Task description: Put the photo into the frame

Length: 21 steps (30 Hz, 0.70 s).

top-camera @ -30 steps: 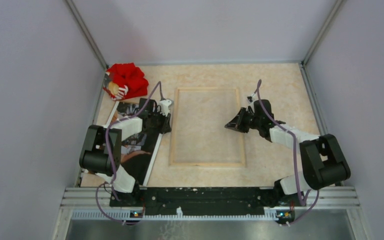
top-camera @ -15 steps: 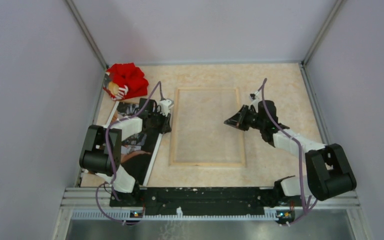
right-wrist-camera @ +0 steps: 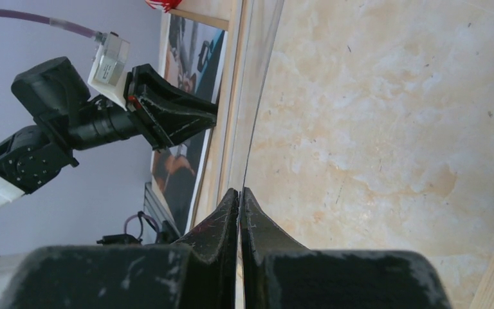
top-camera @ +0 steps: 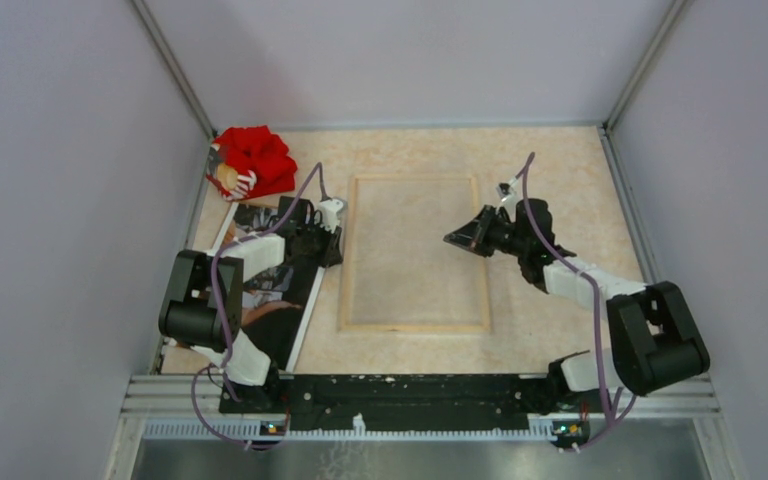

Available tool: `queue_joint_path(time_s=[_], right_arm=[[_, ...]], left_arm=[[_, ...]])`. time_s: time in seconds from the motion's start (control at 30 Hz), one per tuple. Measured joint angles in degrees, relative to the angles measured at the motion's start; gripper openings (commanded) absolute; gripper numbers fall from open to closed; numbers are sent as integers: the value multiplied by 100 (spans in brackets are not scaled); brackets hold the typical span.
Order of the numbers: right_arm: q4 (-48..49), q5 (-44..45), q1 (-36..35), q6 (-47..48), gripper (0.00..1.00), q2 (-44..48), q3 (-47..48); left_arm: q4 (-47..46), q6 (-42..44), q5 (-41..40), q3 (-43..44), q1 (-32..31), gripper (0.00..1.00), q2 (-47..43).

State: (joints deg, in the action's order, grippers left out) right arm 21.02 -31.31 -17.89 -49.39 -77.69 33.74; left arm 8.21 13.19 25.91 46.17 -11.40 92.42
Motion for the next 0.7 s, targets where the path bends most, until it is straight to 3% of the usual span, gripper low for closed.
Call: queue_joint_path(time_s=[0.7], right_arm=[[1311, -616, -9, -1032, 0, -363, -162]], left_arm=[[0, 2, 0, 0, 0, 29, 0]])
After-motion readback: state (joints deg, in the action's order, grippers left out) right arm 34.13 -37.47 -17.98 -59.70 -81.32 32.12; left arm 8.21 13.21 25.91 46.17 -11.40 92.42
